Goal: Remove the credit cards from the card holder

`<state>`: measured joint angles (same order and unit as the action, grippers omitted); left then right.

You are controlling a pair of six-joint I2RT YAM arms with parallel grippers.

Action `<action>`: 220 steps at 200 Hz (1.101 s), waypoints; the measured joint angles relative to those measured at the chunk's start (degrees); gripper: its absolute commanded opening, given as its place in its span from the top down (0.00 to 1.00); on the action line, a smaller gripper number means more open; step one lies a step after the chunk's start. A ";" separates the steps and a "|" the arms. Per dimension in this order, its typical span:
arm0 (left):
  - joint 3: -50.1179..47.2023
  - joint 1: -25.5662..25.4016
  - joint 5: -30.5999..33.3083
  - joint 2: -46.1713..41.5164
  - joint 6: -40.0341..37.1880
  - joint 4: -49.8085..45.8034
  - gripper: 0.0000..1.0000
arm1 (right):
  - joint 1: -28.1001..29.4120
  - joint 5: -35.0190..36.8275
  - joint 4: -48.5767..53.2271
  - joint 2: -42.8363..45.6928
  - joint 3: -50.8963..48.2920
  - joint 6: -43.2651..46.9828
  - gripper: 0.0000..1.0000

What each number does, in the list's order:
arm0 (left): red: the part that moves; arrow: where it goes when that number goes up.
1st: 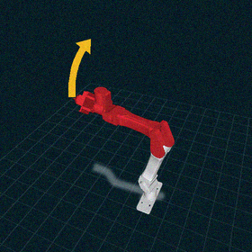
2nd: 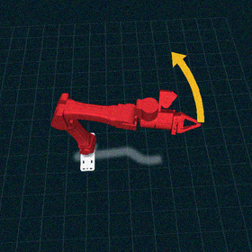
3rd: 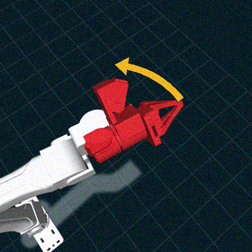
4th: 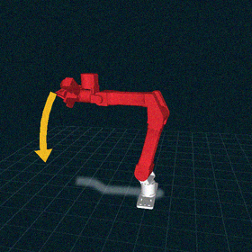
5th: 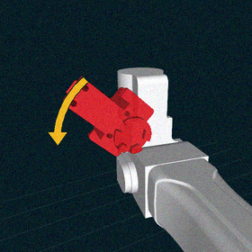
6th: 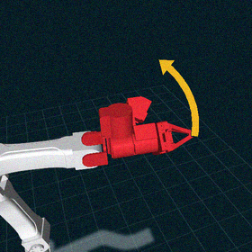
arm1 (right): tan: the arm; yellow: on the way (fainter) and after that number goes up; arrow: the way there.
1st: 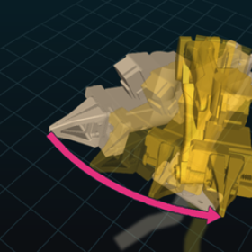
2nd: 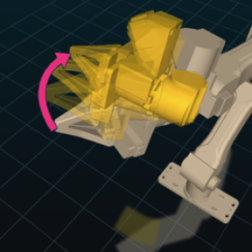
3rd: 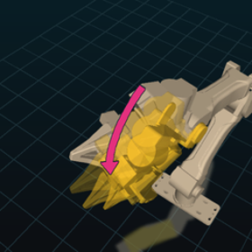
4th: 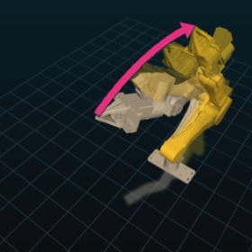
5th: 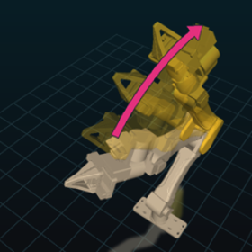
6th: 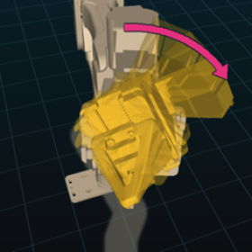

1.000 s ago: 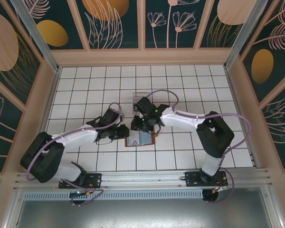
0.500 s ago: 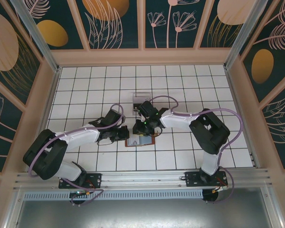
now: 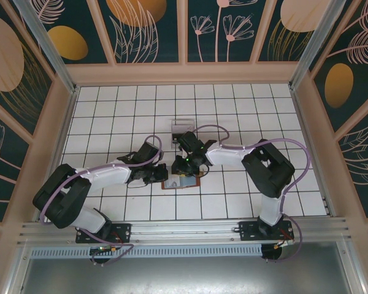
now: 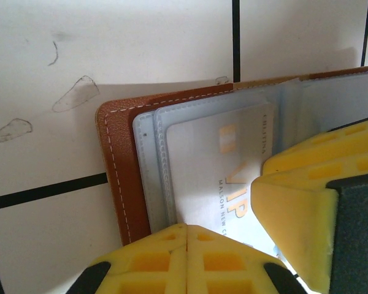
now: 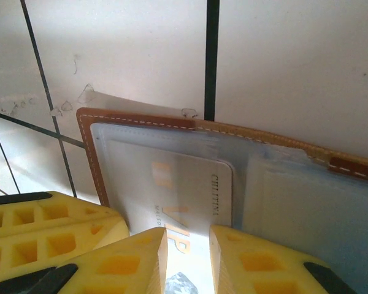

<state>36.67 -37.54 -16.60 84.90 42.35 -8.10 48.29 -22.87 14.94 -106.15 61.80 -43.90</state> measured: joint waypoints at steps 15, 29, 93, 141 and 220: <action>0.00 0.00 0.11 0.00 0.00 0.00 0.92 | 0.00 0.00 -0.04 -0.02 0.00 0.09 0.71; 0.00 0.00 0.13 0.00 0.00 0.00 0.92 | 0.00 0.00 -0.09 -0.11 0.00 0.09 0.71; -0.02 -0.11 0.79 0.00 0.00 -0.02 0.91 | 0.02 0.66 0.28 -0.11 0.02 0.13 0.69; -0.02 -0.22 1.62 0.00 0.00 -0.07 0.89 | 0.02 1.51 1.22 -0.11 0.26 0.15 0.70; 0.00 -0.31 2.36 0.02 0.00 -0.24 0.89 | 0.13 3.61 3.56 0.39 0.96 0.39 0.70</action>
<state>36.67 -37.85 -14.24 84.93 42.35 -8.34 48.42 -19.27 18.50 -105.75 62.76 -43.51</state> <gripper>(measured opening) 0.108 0.303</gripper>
